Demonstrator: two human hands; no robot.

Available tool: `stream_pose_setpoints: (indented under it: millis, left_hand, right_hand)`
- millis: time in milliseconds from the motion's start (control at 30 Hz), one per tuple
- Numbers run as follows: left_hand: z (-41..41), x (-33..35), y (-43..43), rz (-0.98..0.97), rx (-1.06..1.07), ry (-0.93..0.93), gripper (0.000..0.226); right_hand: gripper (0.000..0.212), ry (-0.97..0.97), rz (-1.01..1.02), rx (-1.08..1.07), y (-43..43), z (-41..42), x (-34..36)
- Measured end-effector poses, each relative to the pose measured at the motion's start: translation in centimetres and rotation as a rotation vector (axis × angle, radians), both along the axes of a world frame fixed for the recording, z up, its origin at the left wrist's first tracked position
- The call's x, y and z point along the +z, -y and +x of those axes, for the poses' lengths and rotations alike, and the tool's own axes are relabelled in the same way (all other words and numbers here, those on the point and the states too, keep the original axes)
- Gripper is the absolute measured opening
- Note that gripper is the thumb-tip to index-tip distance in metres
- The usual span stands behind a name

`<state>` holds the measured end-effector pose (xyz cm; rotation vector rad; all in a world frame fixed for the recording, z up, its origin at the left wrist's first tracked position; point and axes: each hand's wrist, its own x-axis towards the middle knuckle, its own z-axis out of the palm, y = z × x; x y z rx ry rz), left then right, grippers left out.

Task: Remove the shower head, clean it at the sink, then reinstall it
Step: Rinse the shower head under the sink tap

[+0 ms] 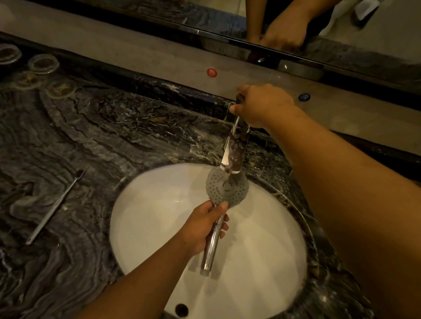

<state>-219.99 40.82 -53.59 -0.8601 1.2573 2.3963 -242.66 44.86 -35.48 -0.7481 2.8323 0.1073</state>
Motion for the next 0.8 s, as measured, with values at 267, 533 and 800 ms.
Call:
stream_pose_setpoints:
  millis: [267,533,800]
  left_hand:
    - [0.6,0.8,-0.4,0.093,-0.007,-0.014,0.024]
    - [1.1,1.6,-0.8,0.086,-0.012,-0.030,0.026]
    - [2.2,2.1,-0.8,0.053,-0.014,-0.020,0.035]
  right_hand:
    - [0.069,0.006,-0.174,0.021,-1.5,0.5,-1.4]
    - [0.076,-0.108,-0.235,0.013,-2.1,0.9,-3.0]
    - [0.078,-0.183,-0.239,-0.003,-1.9,1.2,-3.7]
